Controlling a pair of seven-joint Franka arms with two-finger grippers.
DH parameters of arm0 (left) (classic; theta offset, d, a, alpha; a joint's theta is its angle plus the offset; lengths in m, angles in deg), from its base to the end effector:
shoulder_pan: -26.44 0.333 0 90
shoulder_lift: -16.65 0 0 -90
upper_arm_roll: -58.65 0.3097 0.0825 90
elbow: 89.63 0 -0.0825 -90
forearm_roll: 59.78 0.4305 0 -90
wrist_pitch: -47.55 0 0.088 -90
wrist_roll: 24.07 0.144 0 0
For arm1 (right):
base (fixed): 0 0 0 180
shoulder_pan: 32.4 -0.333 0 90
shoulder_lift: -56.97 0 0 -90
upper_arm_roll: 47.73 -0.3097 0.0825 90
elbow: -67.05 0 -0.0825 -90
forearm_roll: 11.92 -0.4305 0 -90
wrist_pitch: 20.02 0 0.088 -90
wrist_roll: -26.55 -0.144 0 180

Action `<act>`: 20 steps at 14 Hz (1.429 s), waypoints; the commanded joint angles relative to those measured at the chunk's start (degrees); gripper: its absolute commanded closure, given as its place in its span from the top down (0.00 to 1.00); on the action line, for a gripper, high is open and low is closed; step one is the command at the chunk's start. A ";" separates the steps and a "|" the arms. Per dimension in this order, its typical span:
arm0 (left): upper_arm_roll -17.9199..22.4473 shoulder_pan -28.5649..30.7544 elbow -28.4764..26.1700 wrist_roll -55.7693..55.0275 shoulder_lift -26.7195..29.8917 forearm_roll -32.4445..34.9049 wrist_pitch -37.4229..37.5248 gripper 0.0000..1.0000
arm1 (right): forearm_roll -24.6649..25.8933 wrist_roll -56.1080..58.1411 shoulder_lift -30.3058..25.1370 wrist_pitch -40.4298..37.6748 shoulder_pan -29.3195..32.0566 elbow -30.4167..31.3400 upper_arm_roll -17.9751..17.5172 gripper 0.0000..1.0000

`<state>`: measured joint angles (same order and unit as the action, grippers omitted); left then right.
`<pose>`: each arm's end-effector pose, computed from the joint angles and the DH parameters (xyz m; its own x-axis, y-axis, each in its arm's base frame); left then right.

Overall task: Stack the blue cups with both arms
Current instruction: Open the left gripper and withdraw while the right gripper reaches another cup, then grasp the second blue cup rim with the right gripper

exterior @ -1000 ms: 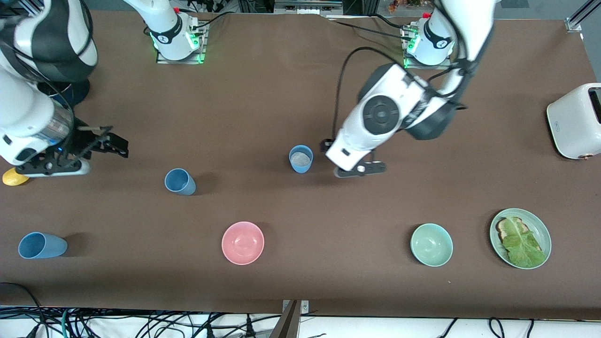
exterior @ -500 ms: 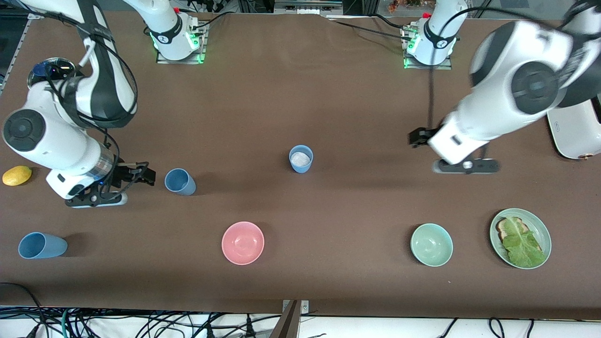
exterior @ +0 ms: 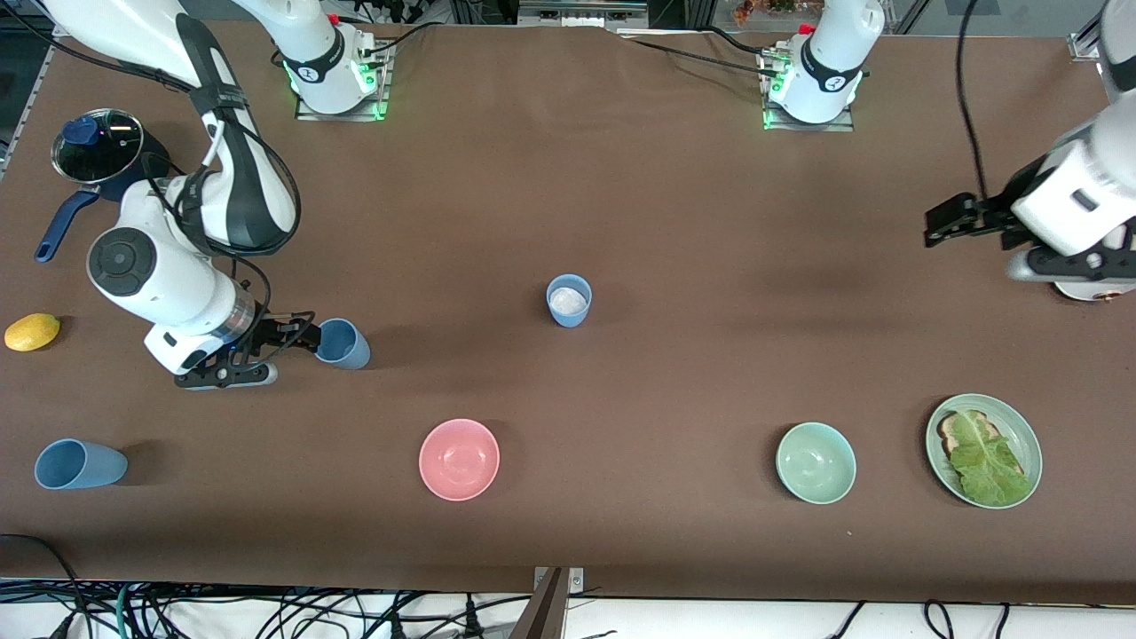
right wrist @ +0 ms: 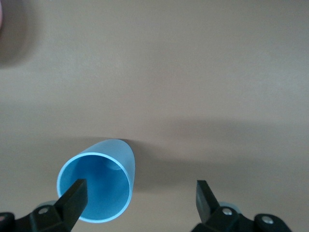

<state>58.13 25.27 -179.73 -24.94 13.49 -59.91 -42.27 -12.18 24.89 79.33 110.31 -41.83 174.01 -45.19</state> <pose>0.6129 -0.0183 0.5465 0.9981 -0.0143 -0.0600 -0.0142 -0.9999 0.0019 0.6651 0.0812 0.2369 0.9956 0.0918 0.0184 0.0916 -0.9957 0.0128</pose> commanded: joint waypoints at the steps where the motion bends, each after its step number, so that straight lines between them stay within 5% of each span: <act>1: 0.34 -0.15 -11.75 1.49 8.86 -0.74 -6.94 1.00 | -0.54 -0.89 -0.39 4.13 -1.29 3.61 0.19 1.00; 6: -1.86 1.96 -12.56 0.87 8.69 -1.18 -6.07 1.00 | -0.54 -1.07 1.98 5.98 -1.38 3.62 0.19 0.92; 13: -5.98 2.83 -7.81 -0.44 6.50 -0.83 -0.71 1.00 | -0.80 -3.61 2.78 6.07 -1.72 3.70 -0.08 0.52; 20: -3.97 3.01 -7.72 0.43 5.97 -1.97 -0.62 1.00 | -2.47 -4.06 3.22 6.42 -1.90 3.62 -0.52 0.17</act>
<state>54.13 27.91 -189.23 -25.07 20.31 -60.64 -44.29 -13.15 21.70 82.78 115.79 -43.52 177.02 -45.52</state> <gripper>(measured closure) 0.000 0.749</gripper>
